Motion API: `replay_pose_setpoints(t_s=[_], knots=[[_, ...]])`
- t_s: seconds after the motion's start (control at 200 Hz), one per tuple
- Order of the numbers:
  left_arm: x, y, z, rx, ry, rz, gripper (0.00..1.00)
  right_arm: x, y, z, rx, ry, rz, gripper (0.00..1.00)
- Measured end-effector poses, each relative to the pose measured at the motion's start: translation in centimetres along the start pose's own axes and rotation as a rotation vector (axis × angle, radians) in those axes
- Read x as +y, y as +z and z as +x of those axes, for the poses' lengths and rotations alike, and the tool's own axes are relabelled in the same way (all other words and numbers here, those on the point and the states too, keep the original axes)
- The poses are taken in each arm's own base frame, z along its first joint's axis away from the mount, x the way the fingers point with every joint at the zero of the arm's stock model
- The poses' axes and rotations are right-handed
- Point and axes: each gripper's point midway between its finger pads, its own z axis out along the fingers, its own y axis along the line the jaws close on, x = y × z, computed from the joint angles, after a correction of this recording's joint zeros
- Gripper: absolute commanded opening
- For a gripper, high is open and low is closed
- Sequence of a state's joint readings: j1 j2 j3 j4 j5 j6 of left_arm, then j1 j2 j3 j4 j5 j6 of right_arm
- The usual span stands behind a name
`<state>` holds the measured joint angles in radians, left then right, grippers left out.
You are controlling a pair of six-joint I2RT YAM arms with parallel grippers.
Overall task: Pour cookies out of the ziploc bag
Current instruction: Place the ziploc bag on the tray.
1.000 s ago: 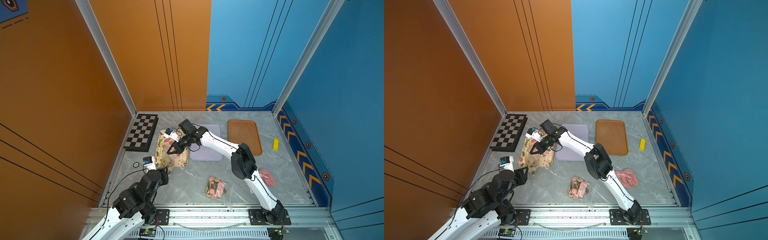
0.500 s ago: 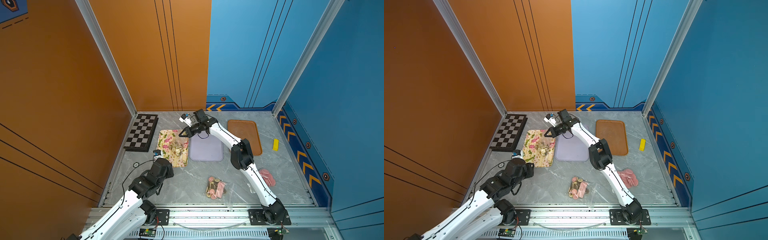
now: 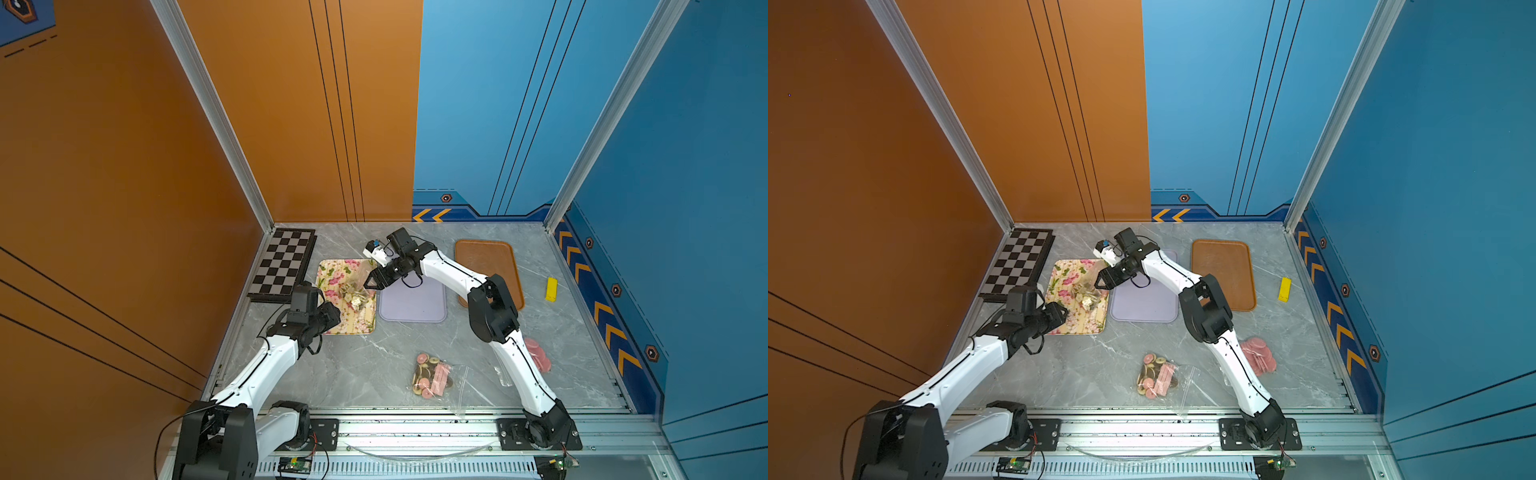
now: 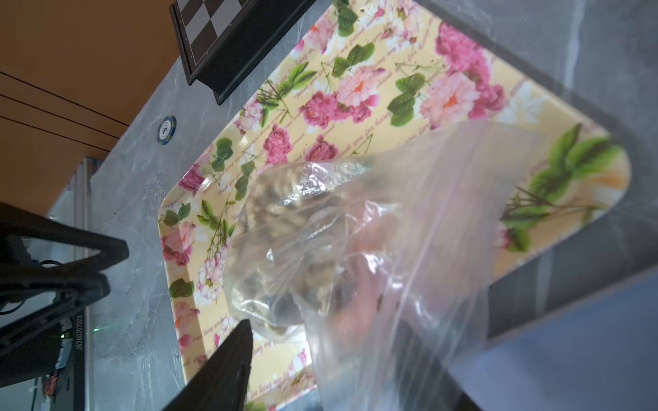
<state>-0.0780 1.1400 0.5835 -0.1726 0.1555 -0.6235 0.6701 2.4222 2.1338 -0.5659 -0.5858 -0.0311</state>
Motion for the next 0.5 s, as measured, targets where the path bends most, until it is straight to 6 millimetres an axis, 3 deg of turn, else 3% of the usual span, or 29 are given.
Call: replay_pose_setpoints(t_s=[0.12, 0.225, 0.345, 0.501], knots=[[0.0, 1.0, -2.5, -0.02, -0.041, 0.023, 0.39, 3.0, -1.9, -1.4, -0.034, -0.109, 0.105, 0.67], [-0.3, 2.6, -3.5, 0.007, -0.041, 0.031, 0.39, 4.8, -2.2, -2.1, -0.056, -0.173, 0.167, 0.67], [-0.3, 4.2, -4.1, 0.029, -0.063, 0.041, 0.39, 4.3, -1.7, -1.3, -0.041, -0.184, 0.229, 0.67], [0.1, 6.5, -4.6, 0.063, -0.104, 0.031, 0.37, 2.8, -0.8, 2.0, 0.039, -0.186, 0.312, 0.68]])
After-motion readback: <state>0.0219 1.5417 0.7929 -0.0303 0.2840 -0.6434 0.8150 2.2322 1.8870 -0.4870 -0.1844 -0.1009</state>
